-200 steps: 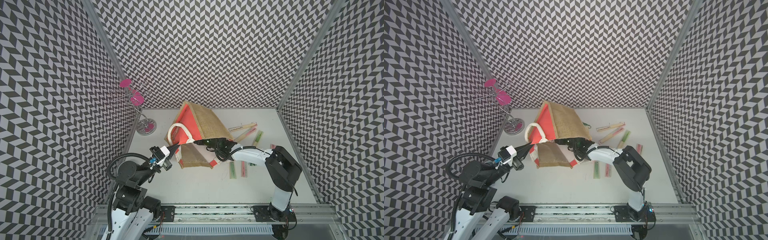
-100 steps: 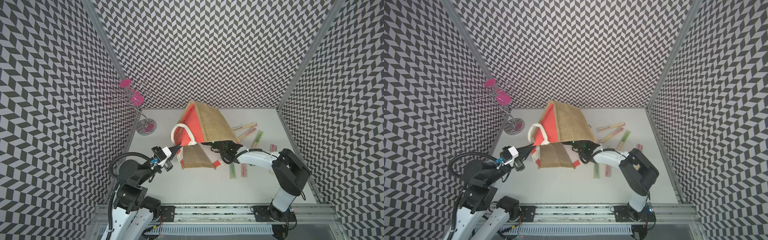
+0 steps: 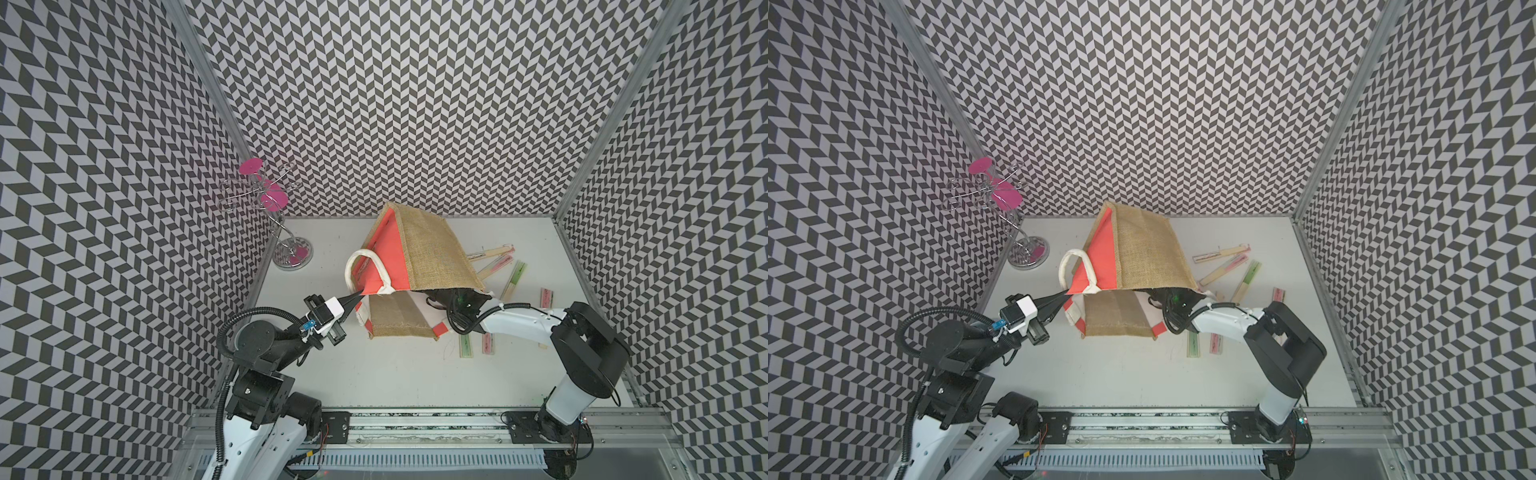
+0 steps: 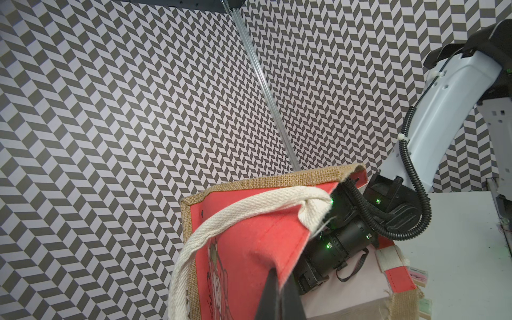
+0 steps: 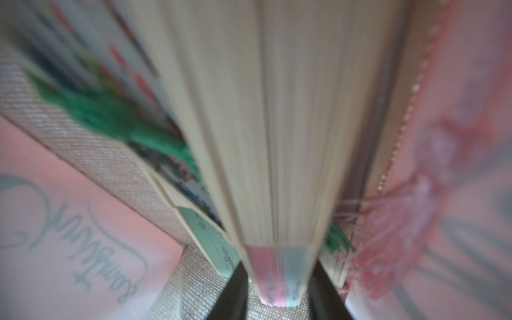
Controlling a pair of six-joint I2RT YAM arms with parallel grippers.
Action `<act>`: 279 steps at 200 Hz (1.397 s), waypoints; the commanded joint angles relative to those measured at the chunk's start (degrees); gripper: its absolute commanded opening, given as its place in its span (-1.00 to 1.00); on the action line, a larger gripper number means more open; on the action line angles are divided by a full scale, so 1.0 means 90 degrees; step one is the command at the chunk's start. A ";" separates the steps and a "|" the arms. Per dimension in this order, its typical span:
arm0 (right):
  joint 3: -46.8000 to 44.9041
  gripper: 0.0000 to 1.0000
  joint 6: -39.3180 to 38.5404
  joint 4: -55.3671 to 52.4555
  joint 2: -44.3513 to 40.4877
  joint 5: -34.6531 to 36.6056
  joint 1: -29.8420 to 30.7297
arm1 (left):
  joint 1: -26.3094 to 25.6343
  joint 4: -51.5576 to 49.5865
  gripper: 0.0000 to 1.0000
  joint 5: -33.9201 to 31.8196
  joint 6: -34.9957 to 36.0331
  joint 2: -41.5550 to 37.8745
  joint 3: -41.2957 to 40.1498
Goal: Take out the folding fans from the tote bags
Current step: Pick up the folding fan from the canvas bag.
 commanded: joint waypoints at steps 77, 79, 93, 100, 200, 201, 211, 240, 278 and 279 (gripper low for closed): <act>0.0473 -0.43 0.0319 -0.0296 0.0026 0.1199 -0.0230 | 0.0043 0.0261 -1.00 0.0551 0.0099 -0.0350 0.0403; 0.0484 -0.44 0.0318 -0.0305 0.0030 0.1194 -0.0231 | 0.0042 0.0268 -1.00 0.0564 0.0097 -0.0343 0.0404; 0.0546 -0.45 0.0317 -0.0392 0.0065 0.1191 -0.0231 | 0.0042 0.0265 -1.00 0.0587 0.0078 -0.0338 0.0428; 0.0577 -0.45 0.0315 -0.0435 0.0087 0.1180 -0.0239 | 0.0044 0.0259 -1.00 0.0575 0.0068 -0.0329 0.0440; 0.0807 -0.81 -0.0792 -0.0754 0.0175 0.0076 0.0164 | 0.0042 0.0502 -1.00 -0.0976 -0.0379 0.0273 0.0617; 0.0800 -0.81 -0.0813 -0.0761 0.0172 0.0086 0.0176 | 0.0042 0.0499 -1.00 -0.1014 -0.0383 0.0279 0.0618; 0.0715 -0.83 -0.1013 -0.0820 0.0097 0.0173 0.0339 | 0.0042 0.0481 -1.00 -0.1384 -0.0440 0.0484 0.0684; 0.0449 -0.84 -0.1401 -0.0937 -0.0144 0.0259 0.0715 | 0.0042 0.0557 -1.00 -0.2107 -0.0583 0.0744 0.0766; 0.0279 -0.86 -0.1963 -0.1220 -0.0428 -0.0025 0.1035 | 0.0042 0.0580 -1.00 -0.2683 -0.0740 0.1090 0.0852; 0.0273 -0.86 -0.1975 -0.1228 -0.0438 -0.0034 0.1042 | 0.0042 0.0577 -1.00 -0.2693 -0.0744 0.1097 0.0853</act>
